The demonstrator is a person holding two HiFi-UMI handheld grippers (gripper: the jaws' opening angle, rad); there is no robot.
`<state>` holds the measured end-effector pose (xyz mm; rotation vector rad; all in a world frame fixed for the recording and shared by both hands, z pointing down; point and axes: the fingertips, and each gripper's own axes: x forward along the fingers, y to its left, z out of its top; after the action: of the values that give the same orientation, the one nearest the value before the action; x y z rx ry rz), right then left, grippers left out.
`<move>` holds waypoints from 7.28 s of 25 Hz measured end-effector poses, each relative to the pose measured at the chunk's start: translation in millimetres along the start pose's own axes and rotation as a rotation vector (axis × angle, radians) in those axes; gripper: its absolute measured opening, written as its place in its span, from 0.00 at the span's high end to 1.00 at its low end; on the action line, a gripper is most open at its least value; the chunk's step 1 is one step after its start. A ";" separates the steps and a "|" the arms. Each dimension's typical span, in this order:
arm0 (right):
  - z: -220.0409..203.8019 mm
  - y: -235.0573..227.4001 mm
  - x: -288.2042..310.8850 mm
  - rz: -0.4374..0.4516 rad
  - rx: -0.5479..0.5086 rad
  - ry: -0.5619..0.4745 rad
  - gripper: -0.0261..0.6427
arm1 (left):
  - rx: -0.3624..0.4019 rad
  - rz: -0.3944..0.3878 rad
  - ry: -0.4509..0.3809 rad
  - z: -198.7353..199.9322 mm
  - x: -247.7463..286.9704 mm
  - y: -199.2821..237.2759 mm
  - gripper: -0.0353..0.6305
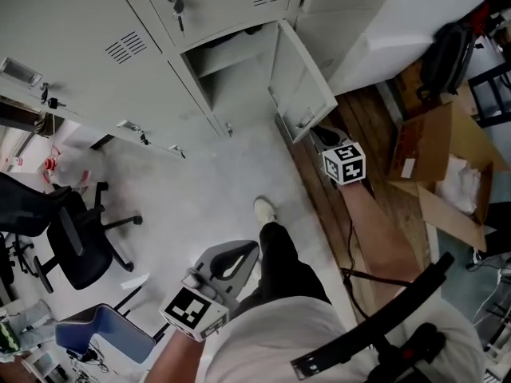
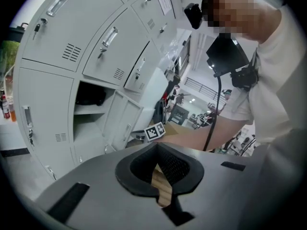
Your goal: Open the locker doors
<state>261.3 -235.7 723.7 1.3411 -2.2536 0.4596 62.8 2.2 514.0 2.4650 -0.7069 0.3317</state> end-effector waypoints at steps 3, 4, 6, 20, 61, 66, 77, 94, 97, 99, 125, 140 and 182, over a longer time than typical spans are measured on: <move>-1.1 -18.9 -3.5 -0.008 -0.029 0.020 0.89 | 0.009 -0.005 -0.005 2.7 1.9 4.4 0.93; -1.1 -25.3 -4.4 -0.015 -0.038 0.027 0.89 | 0.010 -0.007 -0.006 3.6 3.1 5.2 0.93; -1.3 -38.9 -6.2 -0.040 -0.042 0.036 0.89 | 0.012 -0.009 -0.003 4.8 4.8 6.2 0.93; -2.6 -68.1 -9.2 -0.112 -0.041 0.046 0.92 | -0.002 -0.002 -0.008 4.7 0.9 7.1 0.93; 331.3 236.0 -162.3 0.278 -0.227 -0.459 0.89 | 0.193 0.160 -0.265 111.7 -128.6 -22.6 0.93; 400.7 223.7 -132.2 0.293 -0.233 -0.516 0.81 | 0.190 0.189 -0.283 148.8 -110.4 -9.8 0.93; 492.4 205.1 -68.3 0.245 -0.254 -0.598 0.76 | 0.183 0.229 -0.284 185.3 -77.1 20.6 0.93; 522.4 207.3 -20.9 0.010 -0.200 -0.586 0.74 | 0.235 0.141 -0.258 198.7 -136.4 74.1 0.93; 527.3 206.1 -18.7 -0.017 -0.166 -0.601 0.74 | 0.237 0.120 -0.251 195.9 -143.6 77.8 0.93; 529.0 203.6 -17.9 -0.036 -0.147 -0.606 0.75 | 0.241 0.114 -0.248 195.0 -148.8 81.5 0.93; 463.9 191.8 -110.8 0.122 -0.131 -0.618 0.80 | 0.311 -0.129 -0.180 201.2 -110.5 54.5 0.93; 420.8 148.0 -178.5 0.244 -0.157 -0.609 0.80 | 0.350 -0.247 -0.123 209.1 -43.0 9.1 0.93; 372.4 -49.9 -267.6 0.147 -0.123 -0.610 0.87 | 0.348 -0.254 -0.102 232.1 95.9 -40.5 0.93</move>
<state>330.5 -254.0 268.1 1.3897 -2.8257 -0.0631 183.8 -140.5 341.7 2.8806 -0.3927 0.2485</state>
